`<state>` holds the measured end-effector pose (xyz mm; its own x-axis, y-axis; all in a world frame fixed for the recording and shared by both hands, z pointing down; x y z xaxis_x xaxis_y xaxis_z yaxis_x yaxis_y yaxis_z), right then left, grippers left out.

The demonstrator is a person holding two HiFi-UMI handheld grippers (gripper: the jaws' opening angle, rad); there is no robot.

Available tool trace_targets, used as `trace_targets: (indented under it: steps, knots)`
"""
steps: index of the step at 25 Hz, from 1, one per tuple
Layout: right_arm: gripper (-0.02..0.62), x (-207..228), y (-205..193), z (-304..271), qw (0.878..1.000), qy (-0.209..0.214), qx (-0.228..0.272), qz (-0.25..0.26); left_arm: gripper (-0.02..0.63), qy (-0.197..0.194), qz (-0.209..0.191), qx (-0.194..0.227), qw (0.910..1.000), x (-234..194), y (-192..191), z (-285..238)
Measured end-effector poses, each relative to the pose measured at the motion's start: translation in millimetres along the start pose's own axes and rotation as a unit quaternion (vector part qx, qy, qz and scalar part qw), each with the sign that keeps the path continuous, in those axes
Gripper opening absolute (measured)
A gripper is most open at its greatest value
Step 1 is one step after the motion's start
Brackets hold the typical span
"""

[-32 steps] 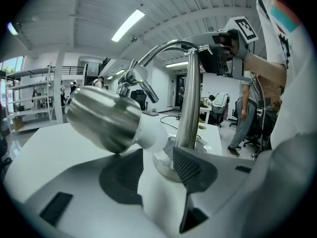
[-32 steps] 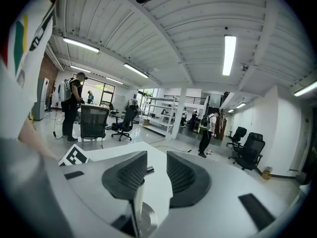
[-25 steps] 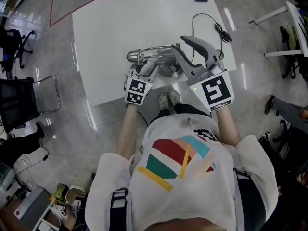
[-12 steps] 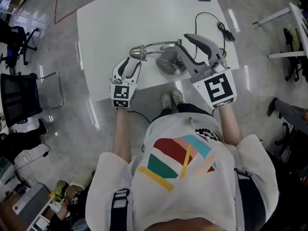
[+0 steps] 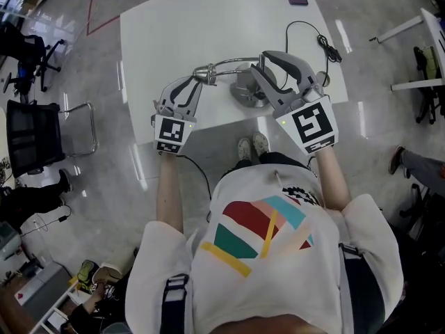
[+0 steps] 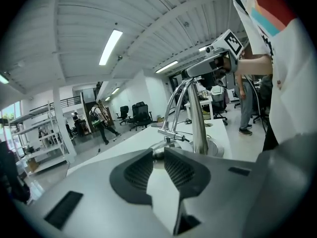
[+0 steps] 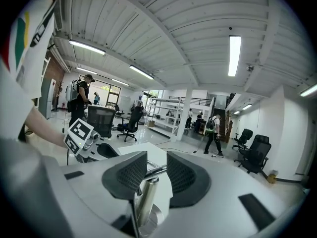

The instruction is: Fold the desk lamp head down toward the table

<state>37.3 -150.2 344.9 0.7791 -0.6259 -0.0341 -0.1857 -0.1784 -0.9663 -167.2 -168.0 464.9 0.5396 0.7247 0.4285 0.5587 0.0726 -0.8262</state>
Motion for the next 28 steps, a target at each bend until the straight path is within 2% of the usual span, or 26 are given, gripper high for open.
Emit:
trace_targets:
  steps: [4,10,14,20,22,25,28]
  knots:
    - [0.123,1,0,2,1.0,0.002,0.006,-0.004,0.106,-0.003,-0.002,-0.016,0.9999,0,3,-1]
    - [0.123,2,-2,0,0.999,0.014,0.015,-0.024,0.075,-0.053,-0.056,-0.073,0.9944,18,1,-20]
    - [0.123,2,0,1,1.0,0.015,0.013,-0.014,0.075,-0.058,-0.035,-0.073,0.995,22,2,-25]
    - [0.123,2,-1,2,0.999,0.014,0.016,-0.026,0.075,-0.066,-0.024,-0.067,0.9953,21,1,-25]
    - [0.123,2,-2,1,0.999,0.014,0.013,-0.027,0.075,-0.049,-0.006,-0.06,0.997,21,0,-24]
    - [0.123,4,-2,0,0.998,0.025,0.009,-0.063,0.075,0.034,0.05,-0.026,0.9978,14,5,-10]
    - [0.123,6,3,5,0.991,0.035,0.037,-0.124,0.075,0.115,0.129,0.02,0.9847,-4,18,12]
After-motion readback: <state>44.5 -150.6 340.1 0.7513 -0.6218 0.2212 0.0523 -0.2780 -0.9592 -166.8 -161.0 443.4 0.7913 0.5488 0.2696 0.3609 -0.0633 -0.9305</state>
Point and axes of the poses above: the fingertips, and each gripper's own axes: z backward along the fingers, x to its right, y out of its top, the point moved 6 cm from there along z, backward along the fingers, and after that the axes turned 12 degrees about -z, right-handed, at the moved point
